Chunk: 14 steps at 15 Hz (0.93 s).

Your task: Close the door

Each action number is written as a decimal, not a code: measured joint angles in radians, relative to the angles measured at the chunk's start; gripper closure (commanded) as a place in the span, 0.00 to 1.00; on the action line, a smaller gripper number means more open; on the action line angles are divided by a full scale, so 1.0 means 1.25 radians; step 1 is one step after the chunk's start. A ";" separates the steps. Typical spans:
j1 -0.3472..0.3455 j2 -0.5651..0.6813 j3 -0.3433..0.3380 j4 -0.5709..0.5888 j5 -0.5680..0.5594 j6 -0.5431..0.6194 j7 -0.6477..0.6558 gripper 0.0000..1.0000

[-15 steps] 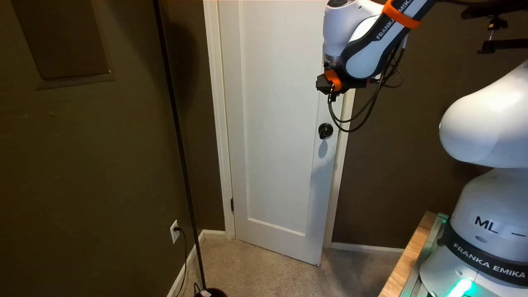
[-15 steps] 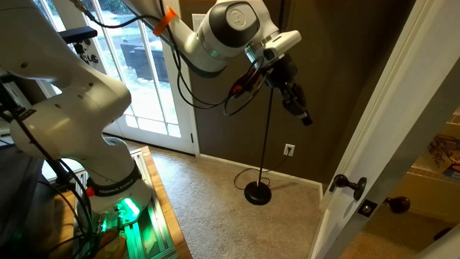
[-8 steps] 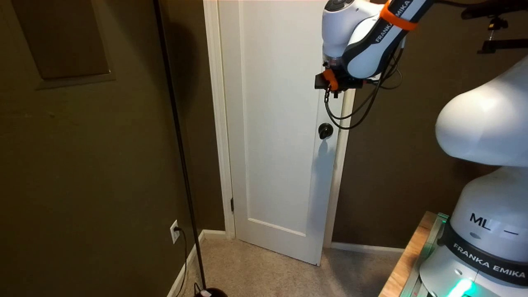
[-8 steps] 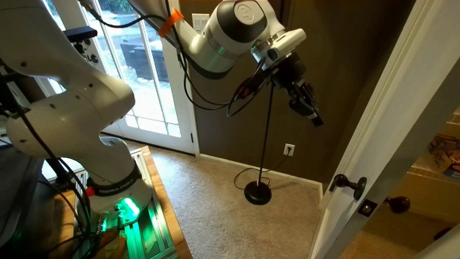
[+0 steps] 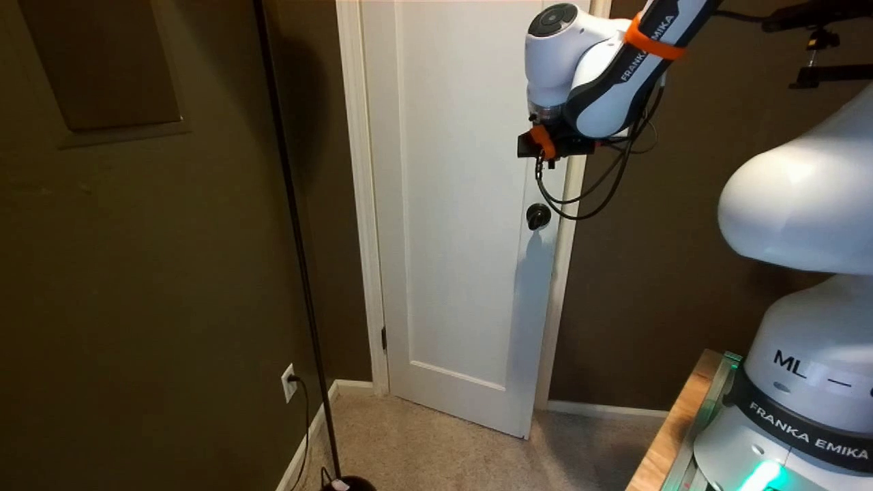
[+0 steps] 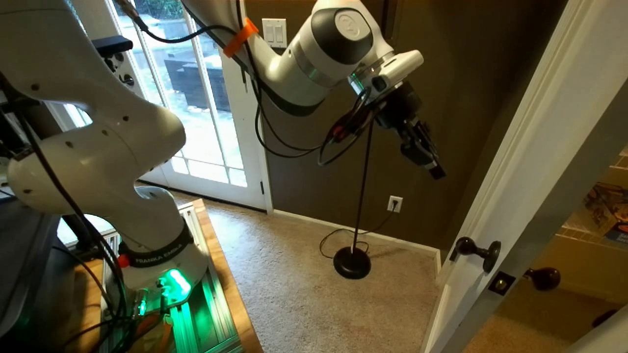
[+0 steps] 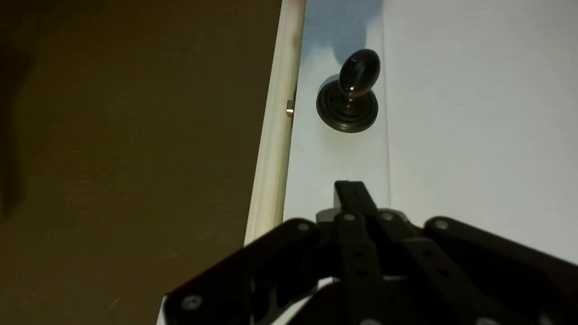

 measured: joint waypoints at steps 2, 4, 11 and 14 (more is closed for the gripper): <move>-0.031 0.037 0.028 0.027 -0.074 -0.009 0.057 0.99; -0.052 0.081 0.052 0.058 -0.146 -0.039 0.116 1.00; 0.167 0.282 -0.136 0.177 -0.331 -0.180 0.288 1.00; 0.329 0.359 -0.302 0.238 -0.353 -0.182 0.320 1.00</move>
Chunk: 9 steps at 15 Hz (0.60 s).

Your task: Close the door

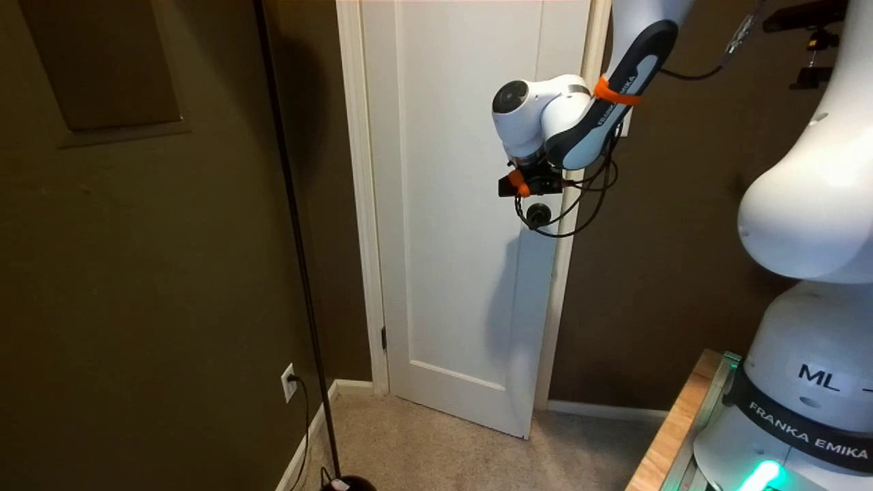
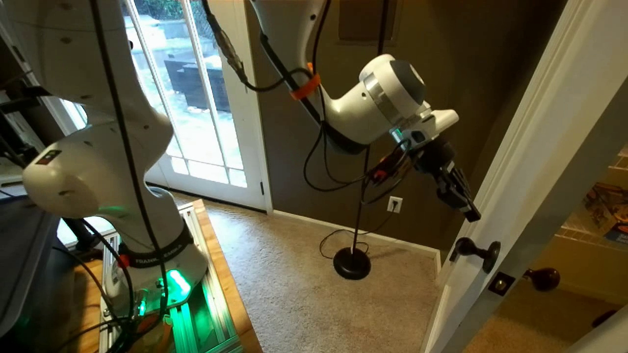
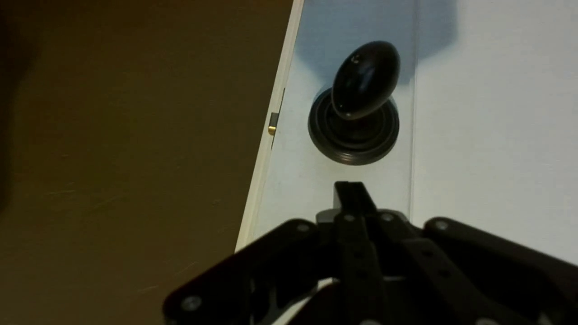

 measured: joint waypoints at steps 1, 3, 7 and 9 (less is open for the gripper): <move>0.042 0.021 -0.046 0.020 -0.001 0.000 0.006 1.00; 0.111 0.055 -0.122 0.056 -0.001 0.001 0.019 0.99; 0.183 0.103 -0.213 0.104 0.001 0.000 0.026 1.00; 0.199 0.119 -0.236 0.117 0.001 -0.001 0.027 0.99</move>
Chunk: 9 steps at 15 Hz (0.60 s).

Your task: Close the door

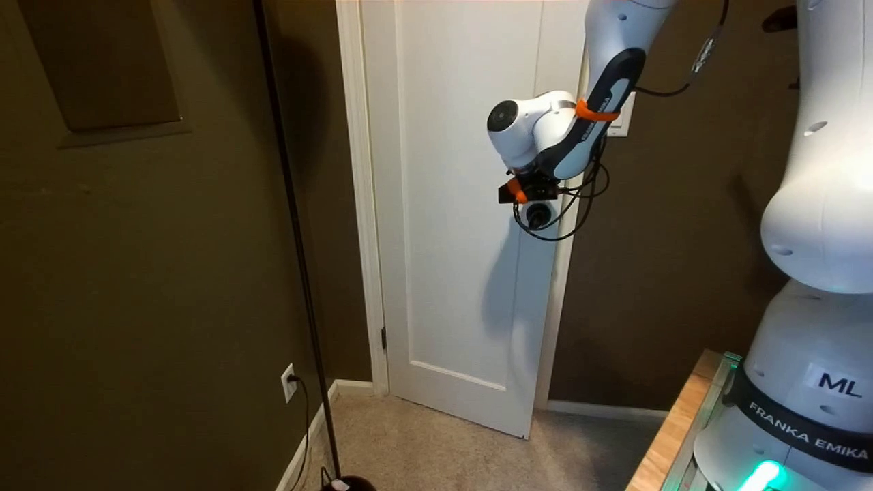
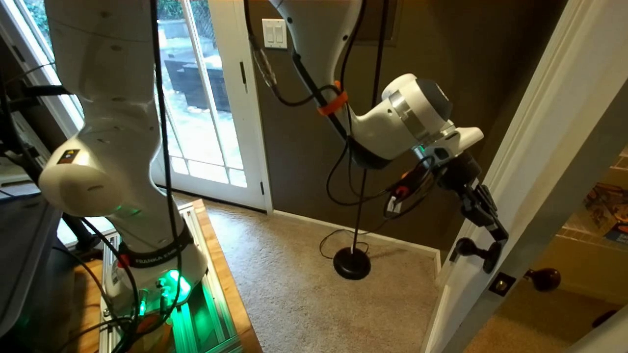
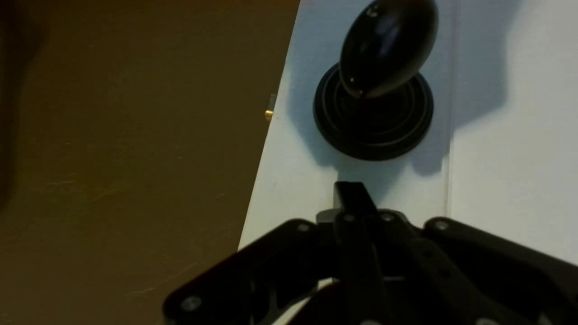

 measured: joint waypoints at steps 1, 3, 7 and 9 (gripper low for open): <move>0.006 0.006 -0.008 0.004 0.000 0.000 0.001 0.99; 0.013 0.019 -0.023 0.016 0.000 0.000 0.002 1.00; 0.016 0.040 -0.045 0.039 -0.003 0.002 0.009 1.00; 0.016 0.049 -0.057 0.052 -0.012 0.004 0.016 1.00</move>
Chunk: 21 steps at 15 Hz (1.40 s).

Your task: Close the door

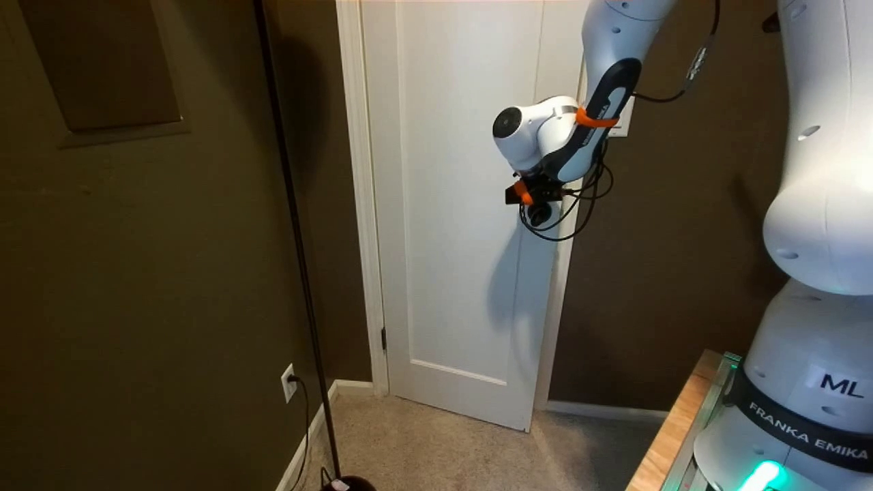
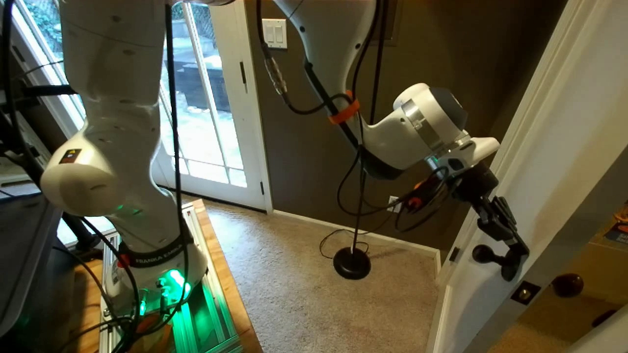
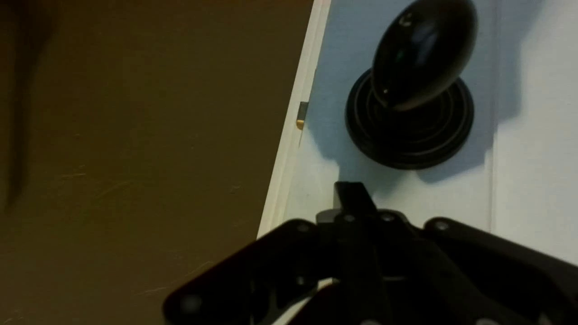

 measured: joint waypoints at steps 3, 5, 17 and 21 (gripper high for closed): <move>-0.002 0.015 -0.022 0.021 -0.054 0.025 0.027 1.00; -0.004 0.026 -0.033 0.039 -0.106 0.044 0.057 1.00; -0.047 0.122 -0.031 0.151 -0.366 0.062 0.202 1.00; -0.064 0.139 -0.021 0.167 -0.434 0.062 0.233 1.00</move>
